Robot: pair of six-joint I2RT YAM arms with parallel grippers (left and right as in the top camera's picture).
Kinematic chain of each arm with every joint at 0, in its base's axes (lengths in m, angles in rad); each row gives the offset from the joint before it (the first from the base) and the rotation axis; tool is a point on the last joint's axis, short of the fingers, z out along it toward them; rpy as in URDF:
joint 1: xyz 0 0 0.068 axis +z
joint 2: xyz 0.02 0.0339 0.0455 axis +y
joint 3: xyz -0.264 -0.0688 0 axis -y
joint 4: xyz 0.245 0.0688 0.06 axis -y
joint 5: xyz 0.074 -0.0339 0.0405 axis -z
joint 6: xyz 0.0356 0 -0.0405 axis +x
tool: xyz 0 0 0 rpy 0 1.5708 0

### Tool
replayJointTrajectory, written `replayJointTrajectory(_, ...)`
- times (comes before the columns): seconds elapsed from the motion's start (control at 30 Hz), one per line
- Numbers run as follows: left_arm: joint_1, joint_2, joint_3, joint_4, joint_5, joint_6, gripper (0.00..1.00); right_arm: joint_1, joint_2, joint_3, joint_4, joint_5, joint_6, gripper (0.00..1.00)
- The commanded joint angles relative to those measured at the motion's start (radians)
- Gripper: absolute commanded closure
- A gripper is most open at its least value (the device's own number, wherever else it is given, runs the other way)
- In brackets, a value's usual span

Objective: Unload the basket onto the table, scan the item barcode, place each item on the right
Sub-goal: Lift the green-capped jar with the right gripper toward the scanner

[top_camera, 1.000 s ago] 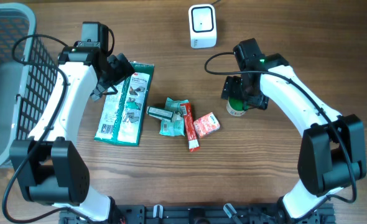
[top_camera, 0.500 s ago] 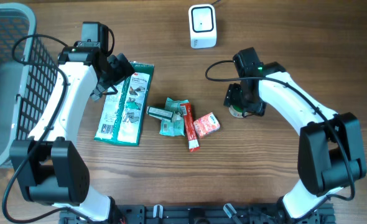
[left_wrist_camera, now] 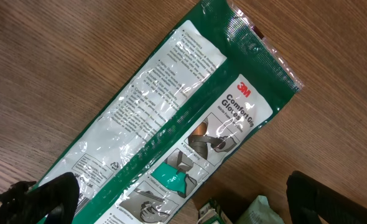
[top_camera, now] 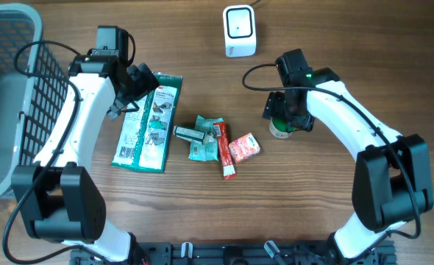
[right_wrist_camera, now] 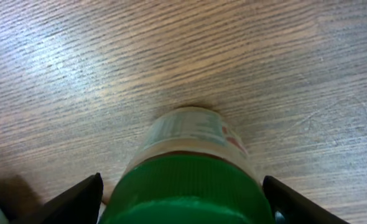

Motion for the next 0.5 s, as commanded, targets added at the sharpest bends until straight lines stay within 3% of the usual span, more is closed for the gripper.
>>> replayJointTrajectory(0.0, 0.0, 0.0, -0.005, -0.001, 0.001, -0.01, 0.0, 0.002, 0.011, -0.035, 0.006, 0.021, 0.004, 0.19)
replayJointTrajectory(0.23, 0.0, 0.0, -0.005, -0.001, 0.001, -0.01, 0.0, -0.015, -0.002, 0.077, -0.117, -0.03, 0.0, 0.39)
replayJointTrajectory(0.33, 0.0, 0.0, -0.005, -0.001, 0.001, -0.01, 0.0, -0.042, -0.03, 0.161, -0.19, -0.241, -0.001, 0.57)
replayJointTrajectory(0.4, 0.0, 0.0, -0.005, -0.001, 0.001, -0.01, 0.0, -0.051, -0.045, 0.176, -0.207, -0.497, 0.001, 0.67)
replayJointTrajectory(0.47, 0.0, 0.0, -0.005, -0.001, 0.001, -0.01, 0.0, -0.051, -0.045, 0.175, -0.229, -0.716, 0.003, 0.67)
